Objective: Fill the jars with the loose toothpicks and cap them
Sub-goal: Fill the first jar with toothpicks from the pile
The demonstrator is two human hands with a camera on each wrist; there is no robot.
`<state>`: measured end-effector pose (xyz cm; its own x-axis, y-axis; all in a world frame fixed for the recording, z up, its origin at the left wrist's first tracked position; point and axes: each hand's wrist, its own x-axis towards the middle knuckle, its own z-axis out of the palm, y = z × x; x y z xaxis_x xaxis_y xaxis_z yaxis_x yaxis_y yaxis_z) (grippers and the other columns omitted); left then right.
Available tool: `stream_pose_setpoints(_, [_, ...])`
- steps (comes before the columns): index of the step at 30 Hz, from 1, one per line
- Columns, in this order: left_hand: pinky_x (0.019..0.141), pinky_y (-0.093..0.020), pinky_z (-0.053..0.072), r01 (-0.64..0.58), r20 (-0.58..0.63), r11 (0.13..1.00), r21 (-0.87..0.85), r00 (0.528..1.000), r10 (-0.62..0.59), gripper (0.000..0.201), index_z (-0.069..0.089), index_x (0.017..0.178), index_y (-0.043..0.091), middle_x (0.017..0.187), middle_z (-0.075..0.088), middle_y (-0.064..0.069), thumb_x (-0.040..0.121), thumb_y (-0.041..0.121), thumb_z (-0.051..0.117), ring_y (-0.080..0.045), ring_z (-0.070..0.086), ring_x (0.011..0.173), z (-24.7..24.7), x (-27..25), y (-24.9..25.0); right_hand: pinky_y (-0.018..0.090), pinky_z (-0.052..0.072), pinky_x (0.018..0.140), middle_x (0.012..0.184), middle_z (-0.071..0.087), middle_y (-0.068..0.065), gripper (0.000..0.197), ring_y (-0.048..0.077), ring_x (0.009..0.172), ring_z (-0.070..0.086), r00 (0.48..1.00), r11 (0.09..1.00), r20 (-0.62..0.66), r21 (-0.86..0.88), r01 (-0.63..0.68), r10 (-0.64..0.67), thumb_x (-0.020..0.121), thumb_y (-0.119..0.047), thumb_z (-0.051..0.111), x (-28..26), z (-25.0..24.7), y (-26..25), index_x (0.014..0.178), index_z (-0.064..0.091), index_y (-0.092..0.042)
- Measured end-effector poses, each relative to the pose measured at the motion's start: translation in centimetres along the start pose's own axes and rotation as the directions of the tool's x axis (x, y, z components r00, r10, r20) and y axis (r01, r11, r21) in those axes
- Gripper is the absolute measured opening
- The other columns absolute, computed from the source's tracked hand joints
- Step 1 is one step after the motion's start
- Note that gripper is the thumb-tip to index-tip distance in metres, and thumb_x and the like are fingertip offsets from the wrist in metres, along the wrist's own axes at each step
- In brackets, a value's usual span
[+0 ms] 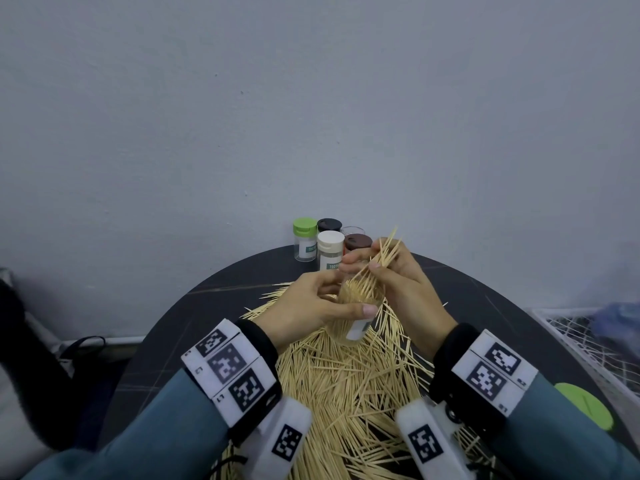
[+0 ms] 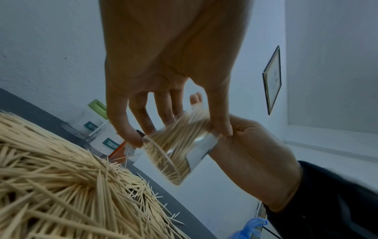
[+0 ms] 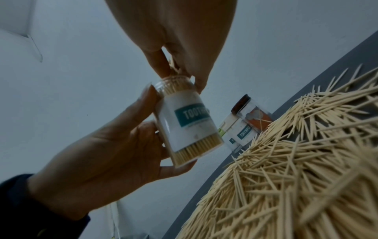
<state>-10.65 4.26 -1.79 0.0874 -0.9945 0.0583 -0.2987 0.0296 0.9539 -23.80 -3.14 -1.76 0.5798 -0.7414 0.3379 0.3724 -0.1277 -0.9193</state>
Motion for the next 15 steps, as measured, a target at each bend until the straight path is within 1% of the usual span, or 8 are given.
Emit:
stream_pose_setpoints(2, [0.089, -0.017, 0.045, -0.004, 0.001, 1.000, 0.003, 1.000, 0.004, 0.063, 0.055, 0.127, 0.032, 0.114, 0.064, 0.012, 0.069, 0.032, 0.077, 0.005, 0.054, 0.106, 0.06, -0.05, 0.10, 0.025, 0.054, 0.079, 0.088, 0.067, 0.006, 0.015, 0.015, 0.085, 0.067, 1.000, 0.999, 0.004, 0.037, -0.025, 0.025, 0.097, -0.001, 0.032, -0.10, 0.04, -0.04, 0.100, 0.043, -0.011])
stream_pose_setpoints(3, [0.088, -0.017, 0.045, 0.000, 0.005, 1.000, 0.006, 1.000, 0.000, 0.061, 0.056, 0.125, 0.032, 0.113, 0.063, 0.014, 0.069, 0.031, 0.077, 0.005, 0.054, 0.106, 0.09, -0.09, 0.15, 0.025, 0.054, 0.077, 0.085, 0.068, 0.006, 0.013, 0.015, 0.083, 0.067, 1.000, 0.997, 0.006, 0.066, -0.030, 0.029, 0.098, -0.004, 0.032, -0.13, 0.05, -0.03, 0.100, 0.044, -0.010])
stream_pose_setpoints(6, [0.097, -0.030, 0.046, 0.015, 0.020, 0.999, 0.029, 1.000, -0.016, 0.068, 0.060, 0.122, 0.025, 0.112, 0.067, 0.010, 0.058, 0.041, 0.077, -0.004, 0.057, 0.111, 0.18, -0.08, 0.04, 0.026, 0.056, 0.071, 0.078, 0.069, 0.007, 0.015, 0.016, 0.078, 0.067, 0.999, 0.988, -0.013, 0.153, -0.034, 0.037, 0.100, -0.011, 0.030, -0.05, 0.14, -0.10, 0.099, 0.045, -0.008])
stream_pose_setpoints(9, [0.099, -0.034, 0.046, 0.025, 0.031, 0.999, 0.036, 0.999, -0.026, 0.070, 0.061, 0.119, 0.022, 0.108, 0.069, 0.005, 0.055, 0.044, 0.076, -0.005, 0.059, 0.109, 0.34, 0.01, -0.13, 0.030, 0.055, 0.076, 0.076, 0.068, 0.007, 0.019, 0.019, 0.079, 0.065, 0.999, 0.988, -0.038, 0.154, -0.022, 0.029, 0.101, -0.014, 0.029, 0.03, 0.12, 0.00, 0.093, 0.046, -0.009])
stream_pose_setpoints(11, [0.099, -0.035, 0.047, 0.030, 0.026, 0.999, 0.032, 0.999, -0.031, 0.069, 0.061, 0.119, 0.022, 0.108, 0.069, 0.004, 0.055, 0.043, 0.076, -0.006, 0.060, 0.107, 0.38, 0.03, -0.08, 0.034, 0.052, 0.082, 0.077, 0.066, 0.008, 0.025, 0.020, 0.083, 0.063, 1.000, 0.996, -0.030, 0.085, -0.005, 0.008, 0.101, -0.016, 0.028, 0.01, 0.06, 0.05, 0.086, 0.048, -0.010])
stream_pose_setpoints(12, [0.099, -0.036, 0.047, 0.030, 0.025, 0.999, 0.032, 0.999, -0.031, 0.070, 0.060, 0.120, 0.025, 0.110, 0.068, 0.007, 0.055, 0.043, 0.076, -0.005, 0.060, 0.107, 0.38, -0.03, -0.01, 0.033, 0.052, 0.083, 0.079, 0.066, 0.008, 0.027, 0.019, 0.084, 0.064, 1.000, 1.000, -0.017, 0.023, 0.008, -0.008, 0.101, -0.016, 0.028, -0.07, 0.06, -0.03, 0.085, 0.049, -0.010])
stream_pose_setpoints(14, [0.101, -0.032, 0.044, 0.017, 0.032, 0.999, 0.040, 0.999, -0.019, 0.075, 0.054, 0.129, 0.029, 0.117, 0.062, 0.015, 0.058, 0.040, 0.078, -0.003, 0.057, 0.110, 0.38, -0.14, 0.09, 0.022, 0.052, 0.079, 0.081, 0.067, 0.007, 0.028, 0.012, 0.083, 0.065, 0.999, 0.993, 0.029, -0.114, 0.045, -0.042, 0.101, -0.014, 0.028, -0.14, -0.01, -0.16, 0.086, 0.050, -0.008])
stream_pose_setpoints(15, [0.100, -0.026, 0.042, 0.017, 0.036, 0.999, 0.047, 0.999, -0.019, 0.075, 0.050, 0.131, 0.029, 0.119, 0.058, 0.019, 0.062, 0.035, 0.079, 0.000, 0.054, 0.111, 0.40, -0.14, 0.07, 0.015, 0.049, 0.077, 0.083, 0.067, 0.008, 0.027, 0.008, 0.083, 0.066, 0.996, 0.982, 0.066, -0.177, 0.066, -0.055, 0.101, -0.012, 0.027, -0.20, -0.03, -0.28, 0.088, 0.050, -0.006])
